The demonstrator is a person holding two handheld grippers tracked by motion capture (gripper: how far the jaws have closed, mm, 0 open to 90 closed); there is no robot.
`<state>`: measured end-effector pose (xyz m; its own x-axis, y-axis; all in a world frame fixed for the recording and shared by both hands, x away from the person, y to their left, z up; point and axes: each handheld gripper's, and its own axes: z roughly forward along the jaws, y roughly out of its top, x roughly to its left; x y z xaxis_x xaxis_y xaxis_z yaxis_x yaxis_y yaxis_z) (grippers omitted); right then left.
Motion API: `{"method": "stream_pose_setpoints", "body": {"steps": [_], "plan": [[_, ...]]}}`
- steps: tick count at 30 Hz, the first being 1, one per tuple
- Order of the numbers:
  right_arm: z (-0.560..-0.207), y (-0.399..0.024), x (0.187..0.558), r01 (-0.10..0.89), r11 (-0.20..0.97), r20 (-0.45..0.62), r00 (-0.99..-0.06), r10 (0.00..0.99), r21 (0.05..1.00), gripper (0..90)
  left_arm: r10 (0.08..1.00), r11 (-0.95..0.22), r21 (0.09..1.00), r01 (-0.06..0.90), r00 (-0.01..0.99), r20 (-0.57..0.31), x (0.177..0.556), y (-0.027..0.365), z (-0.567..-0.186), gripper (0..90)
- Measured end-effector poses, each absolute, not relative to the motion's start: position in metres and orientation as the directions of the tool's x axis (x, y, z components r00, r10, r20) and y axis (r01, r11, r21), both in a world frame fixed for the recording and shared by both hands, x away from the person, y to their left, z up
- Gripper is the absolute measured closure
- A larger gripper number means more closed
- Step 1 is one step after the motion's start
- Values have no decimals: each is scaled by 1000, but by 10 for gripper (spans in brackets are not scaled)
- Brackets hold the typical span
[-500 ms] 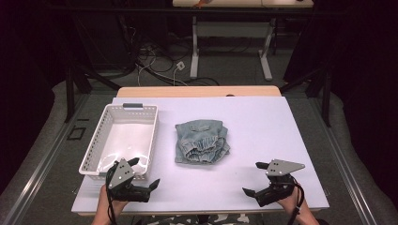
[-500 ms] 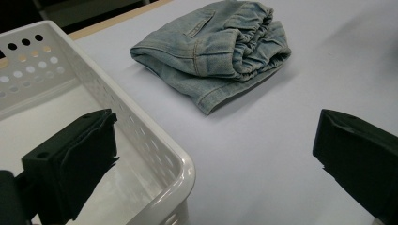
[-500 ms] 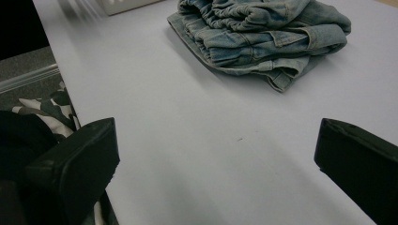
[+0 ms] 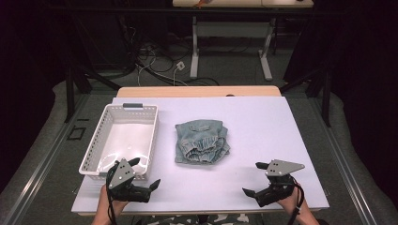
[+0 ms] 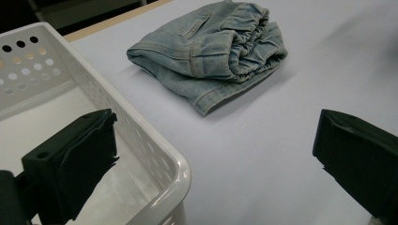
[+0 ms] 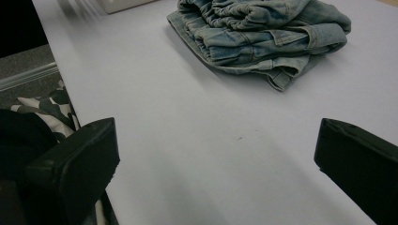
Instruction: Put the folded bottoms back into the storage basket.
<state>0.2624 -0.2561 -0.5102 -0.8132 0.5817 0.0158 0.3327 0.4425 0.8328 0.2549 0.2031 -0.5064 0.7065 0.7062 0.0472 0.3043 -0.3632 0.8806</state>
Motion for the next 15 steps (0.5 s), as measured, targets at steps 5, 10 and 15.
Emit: {"method": "stream_pose_setpoints", "body": {"steps": [5,10,15], "plan": [[-511,-256,262,339,445,18,-811,585,829,3,703,-357,882,308,710,37,255,199,-503,0],[-511,-256,262,336,447,13,-811,585,829,3,692,-370,875,313,721,34,255,193,-501,0],[-512,-255,263,338,450,14,-812,584,827,3,687,-382,865,327,726,28,257,183,-499,0]]}}
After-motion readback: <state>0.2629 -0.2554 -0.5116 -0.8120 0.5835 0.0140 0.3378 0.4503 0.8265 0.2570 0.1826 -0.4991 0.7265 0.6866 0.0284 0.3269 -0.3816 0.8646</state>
